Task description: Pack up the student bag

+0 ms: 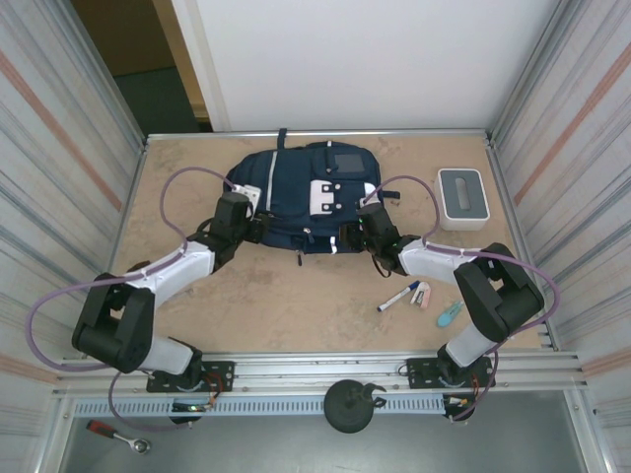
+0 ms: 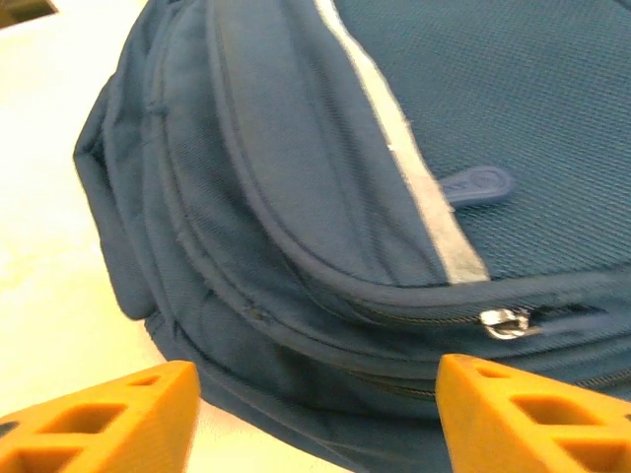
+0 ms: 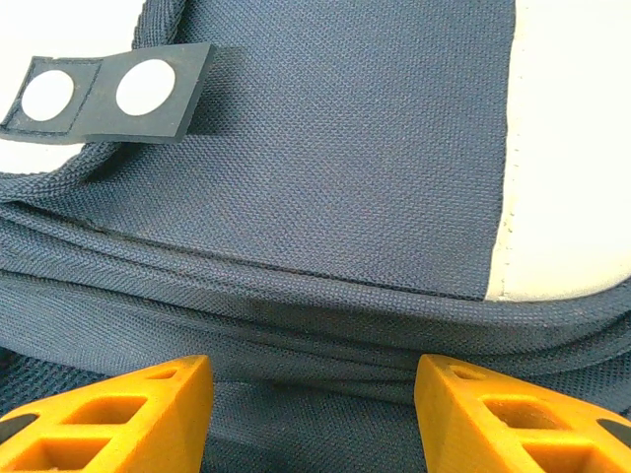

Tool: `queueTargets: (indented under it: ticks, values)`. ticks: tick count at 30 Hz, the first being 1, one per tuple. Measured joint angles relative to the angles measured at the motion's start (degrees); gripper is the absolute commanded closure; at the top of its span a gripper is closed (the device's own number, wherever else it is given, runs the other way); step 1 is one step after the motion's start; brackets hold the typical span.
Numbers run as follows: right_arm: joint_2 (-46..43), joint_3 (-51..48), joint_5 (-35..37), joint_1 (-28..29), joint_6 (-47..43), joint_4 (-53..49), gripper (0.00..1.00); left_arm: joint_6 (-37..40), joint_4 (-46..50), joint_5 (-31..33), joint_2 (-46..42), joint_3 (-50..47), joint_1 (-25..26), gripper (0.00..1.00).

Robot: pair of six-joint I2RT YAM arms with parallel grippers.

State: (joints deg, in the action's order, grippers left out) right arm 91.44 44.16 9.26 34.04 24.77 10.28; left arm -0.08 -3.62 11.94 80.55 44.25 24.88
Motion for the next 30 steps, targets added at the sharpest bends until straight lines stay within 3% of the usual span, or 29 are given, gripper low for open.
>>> queueTargets:
  ticks: [3, 7, 15, 23, 30]
  values:
    - [0.04, 0.00, 0.00, -0.02, 0.00, 0.02, 0.44, 0.66, -0.17, 1.46, -0.55, -0.02, 3.52, 0.10]
    - [0.09, 0.00, -0.02, 0.00, 0.00, 0.02, 0.44, 2.64, 0.46, 4.22, 1.05, 0.98, 7.50, 0.06]
    - [0.09, 0.00, -0.02, 0.00, 0.00, 0.02, 0.44, 4.20, 0.81, 8.76, 8.15, 5.84, 7.48, 0.05]
    - [0.09, -0.02, -0.02, -0.02, 0.00, 0.02, 0.44, 3.26, 1.27, 9.46, 10.54, 8.11, 6.12, 0.16]
    - [0.09, -0.07, -0.04, -0.07, 0.00, 0.07, 0.44, 0.72, 2.08, 5.38, 8.52, 5.99, 3.19, 0.25]
